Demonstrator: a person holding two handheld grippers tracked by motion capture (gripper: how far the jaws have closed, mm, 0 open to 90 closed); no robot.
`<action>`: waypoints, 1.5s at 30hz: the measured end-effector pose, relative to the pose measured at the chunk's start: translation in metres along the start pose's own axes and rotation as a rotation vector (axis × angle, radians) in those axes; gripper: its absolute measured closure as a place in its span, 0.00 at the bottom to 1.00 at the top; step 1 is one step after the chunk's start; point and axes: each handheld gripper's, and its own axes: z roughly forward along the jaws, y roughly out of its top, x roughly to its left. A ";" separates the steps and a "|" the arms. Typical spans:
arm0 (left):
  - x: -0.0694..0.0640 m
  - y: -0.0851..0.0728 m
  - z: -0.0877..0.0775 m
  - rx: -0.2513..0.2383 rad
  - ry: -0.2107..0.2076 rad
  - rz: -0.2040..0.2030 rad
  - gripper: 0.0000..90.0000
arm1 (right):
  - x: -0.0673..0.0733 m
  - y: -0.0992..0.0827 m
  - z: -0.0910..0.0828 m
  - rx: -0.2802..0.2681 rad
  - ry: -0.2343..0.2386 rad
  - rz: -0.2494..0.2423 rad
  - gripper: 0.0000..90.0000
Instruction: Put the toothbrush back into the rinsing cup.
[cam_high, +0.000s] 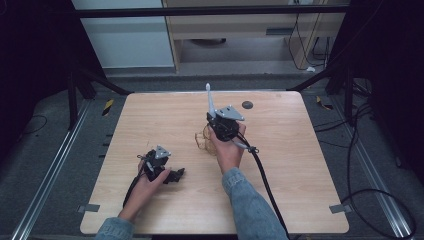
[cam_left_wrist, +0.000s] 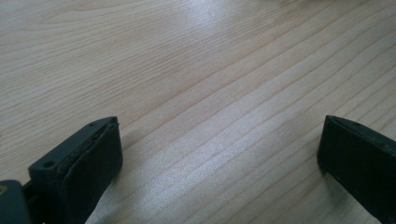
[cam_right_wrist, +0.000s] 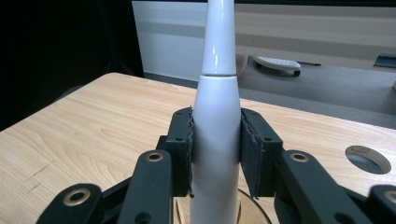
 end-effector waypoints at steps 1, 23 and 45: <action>0.000 0.000 0.000 0.000 0.000 0.000 0.00 | 0.000 0.000 0.000 0.003 0.004 0.001 0.74; 0.000 0.000 0.000 0.000 0.000 0.000 0.00 | -0.002 -0.007 0.003 0.038 0.007 0.010 0.74; 0.000 0.000 0.000 0.000 0.000 0.000 0.00 | 0.003 -0.013 0.006 0.069 0.023 0.008 0.74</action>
